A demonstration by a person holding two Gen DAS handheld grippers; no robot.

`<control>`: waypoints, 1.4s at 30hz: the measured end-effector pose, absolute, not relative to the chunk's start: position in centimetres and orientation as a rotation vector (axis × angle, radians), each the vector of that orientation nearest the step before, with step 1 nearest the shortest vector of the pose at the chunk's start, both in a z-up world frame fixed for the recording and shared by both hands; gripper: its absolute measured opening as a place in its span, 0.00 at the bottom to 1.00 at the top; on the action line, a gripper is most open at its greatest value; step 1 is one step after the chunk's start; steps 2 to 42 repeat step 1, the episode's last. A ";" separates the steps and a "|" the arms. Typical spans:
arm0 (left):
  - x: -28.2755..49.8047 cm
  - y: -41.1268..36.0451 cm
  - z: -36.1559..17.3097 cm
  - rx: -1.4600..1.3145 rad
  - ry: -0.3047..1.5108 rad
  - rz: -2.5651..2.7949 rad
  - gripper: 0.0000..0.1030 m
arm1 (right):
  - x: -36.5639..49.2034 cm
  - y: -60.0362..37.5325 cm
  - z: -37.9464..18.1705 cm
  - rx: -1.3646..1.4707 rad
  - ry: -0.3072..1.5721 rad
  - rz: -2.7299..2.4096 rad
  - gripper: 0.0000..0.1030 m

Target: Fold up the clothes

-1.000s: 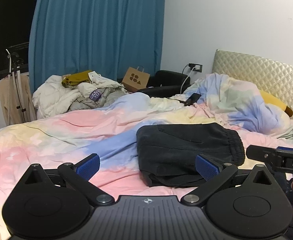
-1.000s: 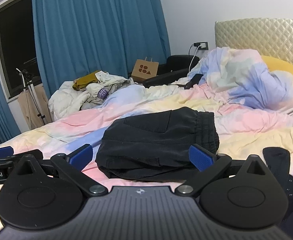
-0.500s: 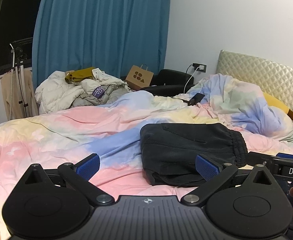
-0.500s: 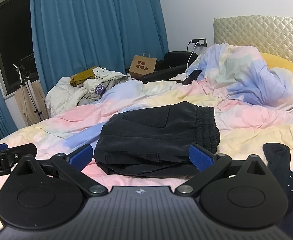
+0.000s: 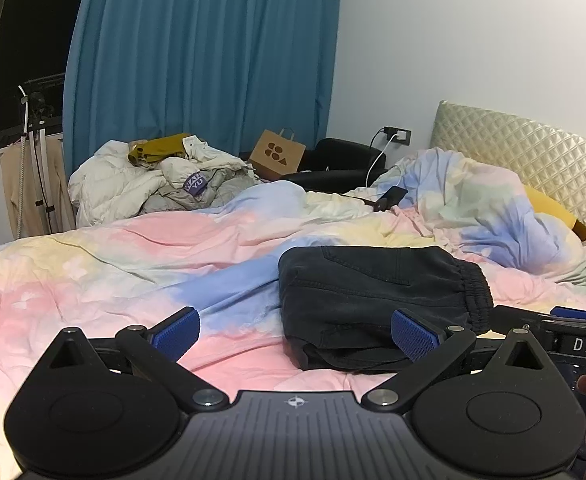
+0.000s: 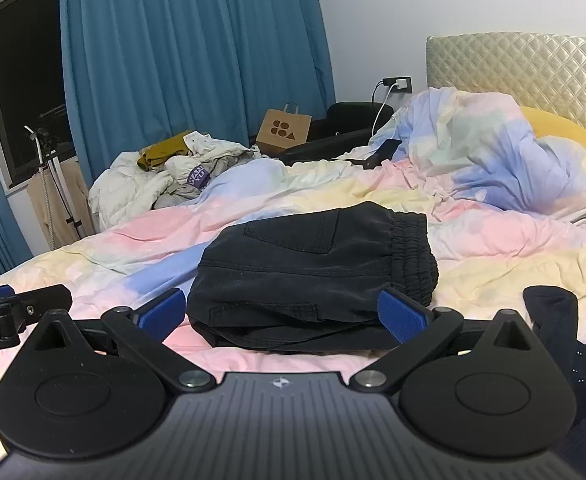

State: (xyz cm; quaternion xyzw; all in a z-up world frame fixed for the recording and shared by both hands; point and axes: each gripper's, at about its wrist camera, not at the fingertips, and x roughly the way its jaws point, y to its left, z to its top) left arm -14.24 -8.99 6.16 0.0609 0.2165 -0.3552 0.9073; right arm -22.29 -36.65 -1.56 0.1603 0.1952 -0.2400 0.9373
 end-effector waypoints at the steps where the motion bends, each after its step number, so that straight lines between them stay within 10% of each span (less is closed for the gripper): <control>1: -14.3 -9.0 6.2 0.125 0.446 -0.735 1.00 | -22.3 -36.6 -1.5 0.326 0.399 -0.491 1.00; 42: -14.3 -9.0 6.2 0.125 0.446 -0.735 1.00 | -22.3 -36.6 -1.5 0.326 0.399 -0.491 1.00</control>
